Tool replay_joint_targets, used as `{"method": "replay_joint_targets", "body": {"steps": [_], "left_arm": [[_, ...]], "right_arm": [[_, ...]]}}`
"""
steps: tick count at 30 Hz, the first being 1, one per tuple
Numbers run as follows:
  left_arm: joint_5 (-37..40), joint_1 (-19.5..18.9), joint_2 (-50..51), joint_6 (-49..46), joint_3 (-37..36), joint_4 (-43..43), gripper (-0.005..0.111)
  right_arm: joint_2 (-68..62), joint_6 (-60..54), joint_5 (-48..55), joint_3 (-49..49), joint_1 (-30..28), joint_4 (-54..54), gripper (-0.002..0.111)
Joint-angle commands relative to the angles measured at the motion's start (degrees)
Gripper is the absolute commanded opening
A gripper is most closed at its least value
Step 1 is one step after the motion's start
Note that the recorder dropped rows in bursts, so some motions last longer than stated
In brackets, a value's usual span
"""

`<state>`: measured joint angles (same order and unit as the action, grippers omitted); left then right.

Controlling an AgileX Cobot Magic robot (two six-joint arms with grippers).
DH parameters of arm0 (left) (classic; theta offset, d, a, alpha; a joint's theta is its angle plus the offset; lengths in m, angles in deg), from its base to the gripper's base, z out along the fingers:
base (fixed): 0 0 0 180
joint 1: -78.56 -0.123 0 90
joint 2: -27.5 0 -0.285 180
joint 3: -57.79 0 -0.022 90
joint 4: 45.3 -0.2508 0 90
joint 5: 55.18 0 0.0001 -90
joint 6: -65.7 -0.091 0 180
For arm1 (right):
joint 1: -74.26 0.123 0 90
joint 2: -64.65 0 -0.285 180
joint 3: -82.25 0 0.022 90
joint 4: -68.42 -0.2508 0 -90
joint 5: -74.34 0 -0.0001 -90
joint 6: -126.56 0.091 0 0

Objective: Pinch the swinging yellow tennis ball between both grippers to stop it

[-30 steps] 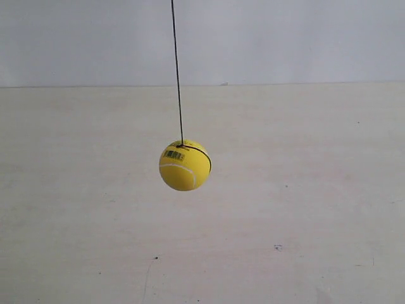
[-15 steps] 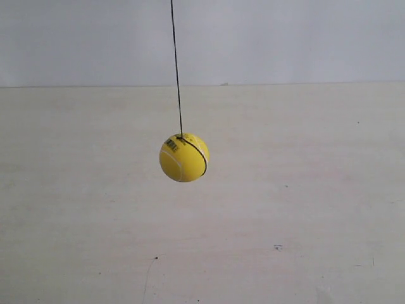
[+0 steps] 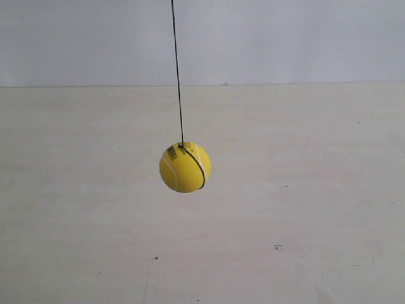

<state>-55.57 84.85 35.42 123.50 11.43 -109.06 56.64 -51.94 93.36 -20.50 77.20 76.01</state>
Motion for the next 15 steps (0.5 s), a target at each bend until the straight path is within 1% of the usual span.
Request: {"method": "replay_joint_targets", "body": {"steps": [1, 15], "left_arm": [[0.38, -0.04, -0.13, 0.5, -0.11, 0.57, 0.005], [0.38, -0.04, -0.13, 0.5, -0.11, 0.57, 0.005]], "right_arm": [[0.22, -1.19, -0.03, -0.03, -0.11, 0.46, 0.0], [0.22, -1.5, -0.03, -0.03, -0.01, 0.46, 0.0]]}}
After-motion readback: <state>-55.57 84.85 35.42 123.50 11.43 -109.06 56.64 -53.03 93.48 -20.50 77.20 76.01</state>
